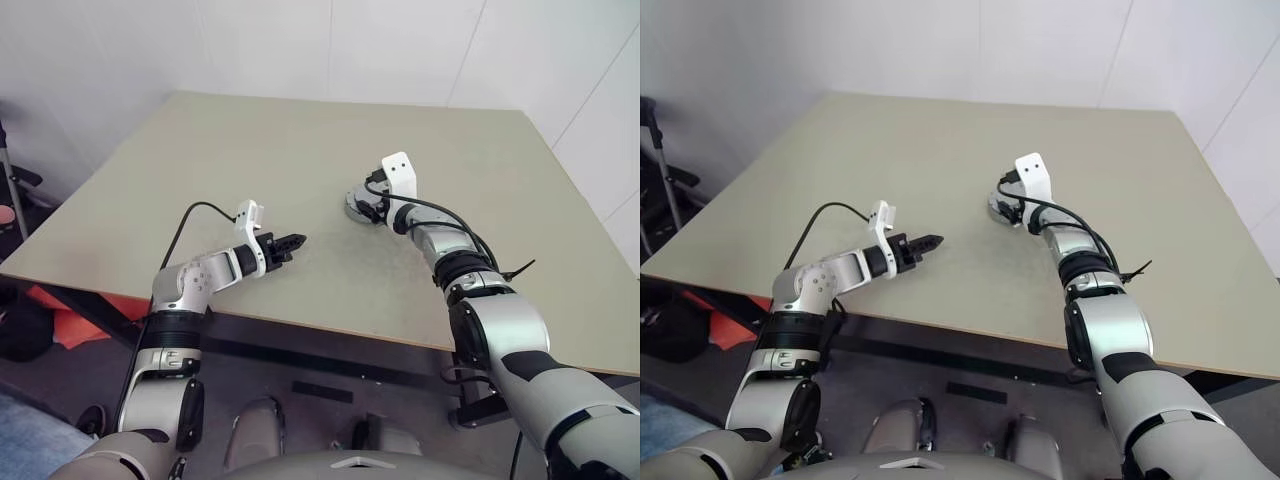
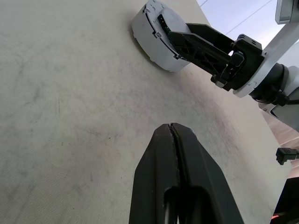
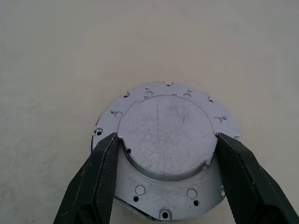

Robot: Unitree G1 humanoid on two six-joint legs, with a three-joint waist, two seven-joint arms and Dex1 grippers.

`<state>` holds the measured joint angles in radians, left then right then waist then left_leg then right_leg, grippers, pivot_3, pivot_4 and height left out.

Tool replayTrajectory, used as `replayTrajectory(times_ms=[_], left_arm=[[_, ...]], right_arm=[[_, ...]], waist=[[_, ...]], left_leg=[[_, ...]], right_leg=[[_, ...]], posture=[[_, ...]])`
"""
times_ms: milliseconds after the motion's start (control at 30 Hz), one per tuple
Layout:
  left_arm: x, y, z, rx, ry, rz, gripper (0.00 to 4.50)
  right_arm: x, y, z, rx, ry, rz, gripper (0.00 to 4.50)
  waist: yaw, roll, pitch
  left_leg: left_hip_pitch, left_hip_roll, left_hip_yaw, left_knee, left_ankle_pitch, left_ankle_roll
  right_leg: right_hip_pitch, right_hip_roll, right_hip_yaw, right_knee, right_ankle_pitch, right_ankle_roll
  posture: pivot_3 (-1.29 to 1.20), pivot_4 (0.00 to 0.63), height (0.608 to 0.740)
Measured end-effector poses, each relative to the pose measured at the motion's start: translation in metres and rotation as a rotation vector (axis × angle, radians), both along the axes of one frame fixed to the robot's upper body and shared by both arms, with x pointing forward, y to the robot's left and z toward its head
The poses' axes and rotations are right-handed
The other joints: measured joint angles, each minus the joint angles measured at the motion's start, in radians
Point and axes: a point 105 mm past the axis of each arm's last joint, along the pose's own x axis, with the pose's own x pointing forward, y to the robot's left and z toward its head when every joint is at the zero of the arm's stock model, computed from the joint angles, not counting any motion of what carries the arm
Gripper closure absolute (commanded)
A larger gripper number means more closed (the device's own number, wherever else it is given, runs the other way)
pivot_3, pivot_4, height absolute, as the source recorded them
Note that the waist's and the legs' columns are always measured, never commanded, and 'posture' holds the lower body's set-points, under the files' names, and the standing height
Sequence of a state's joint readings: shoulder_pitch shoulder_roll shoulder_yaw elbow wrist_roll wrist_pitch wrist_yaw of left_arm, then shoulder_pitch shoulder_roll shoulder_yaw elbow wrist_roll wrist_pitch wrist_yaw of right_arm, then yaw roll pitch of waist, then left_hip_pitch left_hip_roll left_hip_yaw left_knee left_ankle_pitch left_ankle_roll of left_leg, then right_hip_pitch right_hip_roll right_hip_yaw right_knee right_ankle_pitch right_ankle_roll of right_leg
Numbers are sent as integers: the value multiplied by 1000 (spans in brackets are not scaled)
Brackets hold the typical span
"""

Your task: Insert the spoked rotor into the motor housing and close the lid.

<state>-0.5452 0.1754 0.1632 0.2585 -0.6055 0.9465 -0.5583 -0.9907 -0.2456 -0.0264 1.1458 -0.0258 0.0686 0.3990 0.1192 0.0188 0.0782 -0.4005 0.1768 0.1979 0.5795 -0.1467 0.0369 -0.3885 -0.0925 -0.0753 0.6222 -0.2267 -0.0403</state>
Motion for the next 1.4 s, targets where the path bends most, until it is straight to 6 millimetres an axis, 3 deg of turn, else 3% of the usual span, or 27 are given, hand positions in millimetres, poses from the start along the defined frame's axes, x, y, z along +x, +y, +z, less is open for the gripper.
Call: replayTrajectory(times_ms=[667,967,1400], left_arm=[[0,0,-1,0,2,0,4500],[-1,1,-2,1,5,3,4500],[-1,0,-2,-1,5,1,4500]], right_arm=[[-2,23,0,21,13,36,1313],[-18,49,-5,7,23,183,1313],[-14,42,-2,-12,0,142,1313]], waist=[[-25,0,0],[-23,-1,0],[-21,-1,0]], left_leg=[[0,1,0,0,-1,1],[0,2,1,0,0,1],[2,1,1,0,0,0]], right_leg=[[-1,1,0,0,0,-1],[0,1,0,0,0,-1],[1,1,0,0,0,-1]], posture=[[0,0,740],[0,0,740],[0,0,740]])
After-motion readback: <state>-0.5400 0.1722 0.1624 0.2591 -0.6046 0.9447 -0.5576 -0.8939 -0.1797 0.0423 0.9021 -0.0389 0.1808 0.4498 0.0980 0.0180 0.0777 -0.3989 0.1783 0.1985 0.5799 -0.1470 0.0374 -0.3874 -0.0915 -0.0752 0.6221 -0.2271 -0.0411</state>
